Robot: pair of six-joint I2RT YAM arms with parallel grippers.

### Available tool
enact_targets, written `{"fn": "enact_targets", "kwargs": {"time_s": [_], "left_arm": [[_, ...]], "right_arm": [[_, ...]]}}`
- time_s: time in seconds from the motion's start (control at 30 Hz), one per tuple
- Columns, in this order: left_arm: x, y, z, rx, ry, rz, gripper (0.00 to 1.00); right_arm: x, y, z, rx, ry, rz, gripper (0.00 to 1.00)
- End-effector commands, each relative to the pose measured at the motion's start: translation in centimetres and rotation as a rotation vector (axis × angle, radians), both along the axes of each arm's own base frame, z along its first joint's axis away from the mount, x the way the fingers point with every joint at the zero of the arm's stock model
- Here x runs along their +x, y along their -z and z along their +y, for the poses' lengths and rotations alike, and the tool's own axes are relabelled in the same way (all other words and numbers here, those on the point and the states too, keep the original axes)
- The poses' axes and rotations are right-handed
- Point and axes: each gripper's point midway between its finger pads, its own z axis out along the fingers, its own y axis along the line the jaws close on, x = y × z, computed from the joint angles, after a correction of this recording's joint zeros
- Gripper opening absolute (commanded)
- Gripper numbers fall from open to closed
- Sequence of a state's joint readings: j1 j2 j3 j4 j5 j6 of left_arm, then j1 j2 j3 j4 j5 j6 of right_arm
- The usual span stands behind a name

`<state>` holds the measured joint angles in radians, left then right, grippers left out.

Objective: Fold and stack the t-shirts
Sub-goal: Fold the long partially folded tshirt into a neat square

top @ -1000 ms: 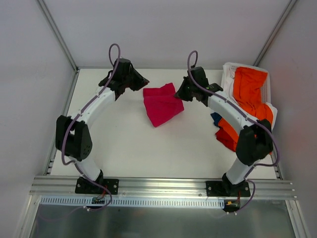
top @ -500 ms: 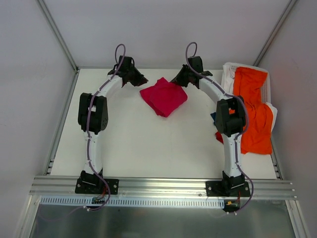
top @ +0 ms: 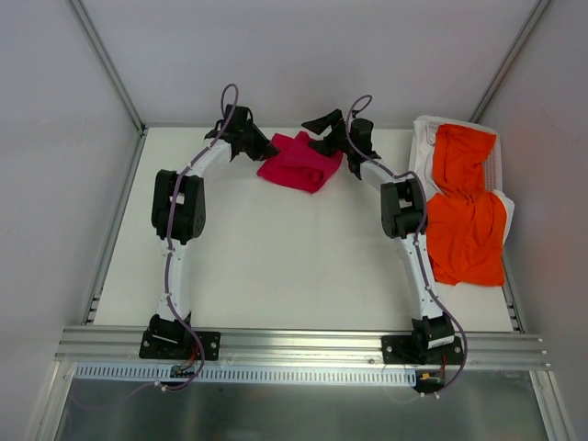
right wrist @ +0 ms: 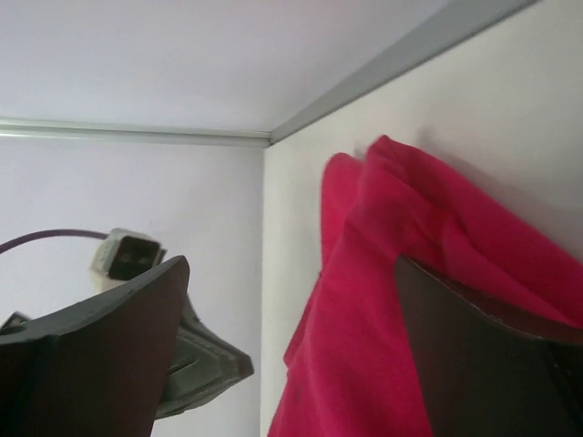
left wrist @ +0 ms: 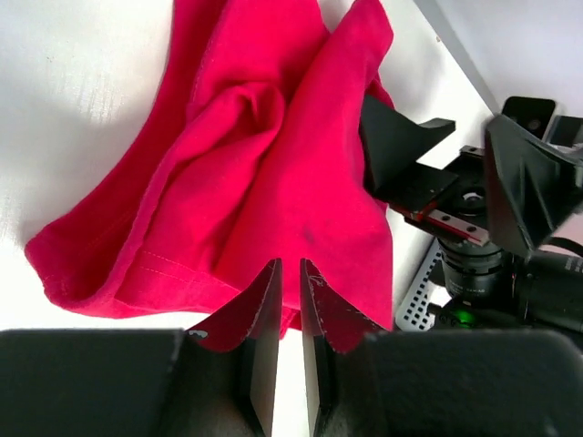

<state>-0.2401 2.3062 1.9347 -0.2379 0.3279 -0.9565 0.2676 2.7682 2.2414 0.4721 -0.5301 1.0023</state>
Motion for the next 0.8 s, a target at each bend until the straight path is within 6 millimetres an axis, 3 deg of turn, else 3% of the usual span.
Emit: {"fn": "enact_targets", "kwargs": {"time_s": [0.0, 0.03, 0.13, 0.17, 0.33, 0.37, 0.4, 0.47, 0.53, 0.57, 0.63, 0.77], "left_arm": [[0.2, -1.1, 0.0, -0.029, 0.014, -0.017, 0.13], [0.1, -1.1, 0.2, -0.023, 0.010, -0.017, 0.13], [-0.3, -1.3, 0.1, -0.020, 0.014, -0.017, 0.13], [-0.3, -1.4, 0.1, -0.020, 0.015, -0.019, 0.13], [0.1, -1.7, -0.9, -0.062, 0.052, -0.027, 0.17], [0.2, -1.1, -1.3, -0.072, 0.067, -0.018, 0.18], [0.4, -2.0, -1.9, -0.096, 0.093, -0.037, 0.21], [0.6, -1.7, -2.9, -0.113, 0.132, -0.042, 0.35], [1.0, -2.9, -4.2, -0.137, 0.178, -0.079, 0.46], [0.9, -3.0, -4.6, -0.142, 0.191, -0.083, 0.57], [1.1, -2.9, -5.2, -0.145, 0.206, -0.092, 0.64], [1.0, -1.7, -5.6, -0.140, 0.214, -0.076, 0.66]], "right_arm": [[-1.1, -7.6, -0.5, 0.105, -0.052, -0.203, 0.99], [-2.0, -9.7, -1.6, 0.105, -0.024, -0.243, 0.99], [-3.5, -12.9, -3.8, 0.030, 0.024, -0.343, 0.99], [-4.8, -15.4, -4.4, 0.015, 0.034, -0.378, 1.00], [-8.2, -20.4, -6.8, -0.026, 0.044, -0.475, 0.99], [-8.8, -20.8, -7.0, -0.031, 0.042, -0.479, 0.99], [-9.4, -21.2, -7.2, -0.036, 0.044, -0.486, 0.99], [-11.1, -21.9, -7.9, -0.054, 0.047, -0.498, 1.00], [-12.7, -22.1, -8.3, -0.062, 0.048, -0.494, 1.00], [-13.2, -22.2, -8.5, -0.066, 0.047, -0.496, 0.99], [-14.3, -22.7, -9.1, -0.070, 0.057, -0.505, 0.99], [-16.0, -20.6, -9.7, -0.085, 0.051, -0.460, 1.00]]}}
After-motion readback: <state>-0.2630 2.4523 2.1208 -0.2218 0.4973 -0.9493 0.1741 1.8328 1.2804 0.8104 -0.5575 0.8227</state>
